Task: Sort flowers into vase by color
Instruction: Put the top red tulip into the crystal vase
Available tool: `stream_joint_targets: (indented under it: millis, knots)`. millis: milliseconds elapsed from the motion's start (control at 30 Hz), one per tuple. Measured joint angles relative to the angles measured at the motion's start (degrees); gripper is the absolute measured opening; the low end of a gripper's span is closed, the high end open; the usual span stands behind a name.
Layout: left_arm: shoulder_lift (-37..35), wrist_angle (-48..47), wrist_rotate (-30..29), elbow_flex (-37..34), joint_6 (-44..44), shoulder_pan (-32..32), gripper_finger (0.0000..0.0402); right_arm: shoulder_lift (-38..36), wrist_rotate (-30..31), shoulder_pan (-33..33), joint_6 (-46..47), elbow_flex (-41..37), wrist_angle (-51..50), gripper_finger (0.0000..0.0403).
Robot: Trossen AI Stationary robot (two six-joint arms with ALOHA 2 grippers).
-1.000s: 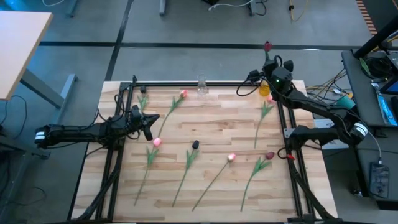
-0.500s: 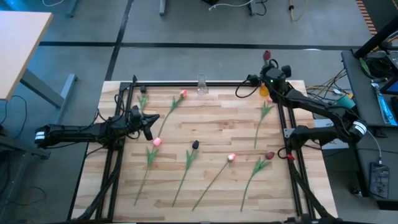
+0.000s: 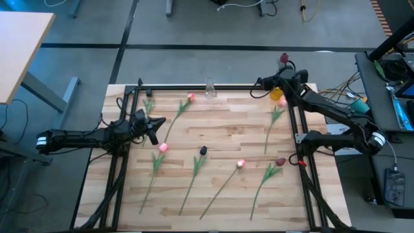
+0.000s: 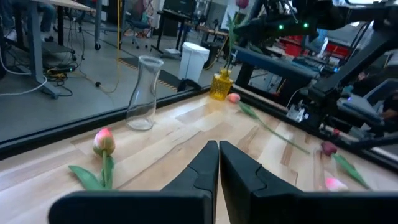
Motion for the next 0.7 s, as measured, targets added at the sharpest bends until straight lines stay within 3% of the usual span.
stream_joint_targets:
  millis: [267, 533, 700]
  knots:
    - [0.2, -0.2, 0.0, 0.9, -3.2, 0.0, 0.0, 0.0, -4.2, 0.0, 3.8, 6.9, -14.8, 0.0178]
    - [3.0, -0.7, -4.2, 6.5, 1.5, 0.0, 0.0, 0.0, -8.8, 0.0, 8.2, 13.5, -27.9, 0.0176]
    - [6.8, -5.9, -4.6, 11.7, 3.3, 0.0, 0.0, 0.0, -11.1, 0.0, 8.7, 17.8, -33.6, 0.0175]
